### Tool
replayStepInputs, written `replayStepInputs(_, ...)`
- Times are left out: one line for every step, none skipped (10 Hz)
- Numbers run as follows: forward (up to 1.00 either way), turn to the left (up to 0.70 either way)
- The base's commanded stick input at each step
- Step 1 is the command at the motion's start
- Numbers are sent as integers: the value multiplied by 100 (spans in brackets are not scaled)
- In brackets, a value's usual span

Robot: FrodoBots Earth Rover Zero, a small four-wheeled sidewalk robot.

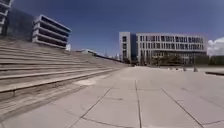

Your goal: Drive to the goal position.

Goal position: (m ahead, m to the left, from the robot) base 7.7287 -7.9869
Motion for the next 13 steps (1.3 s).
replayStepInputs(70,0)
replayStepInputs(70,0)
replayStepInputs(70,0)
replayStepInputs(70,0)
replayStepInputs(70,0)
replayStepInputs(70,0)
replayStepInputs(70,0)
replayStepInputs(70,0)
replayStepInputs(70,0)
replayStepInputs(70,0)
replayStepInputs(70,0)
replayStepInputs(70,0)
replayStepInputs(70,0)
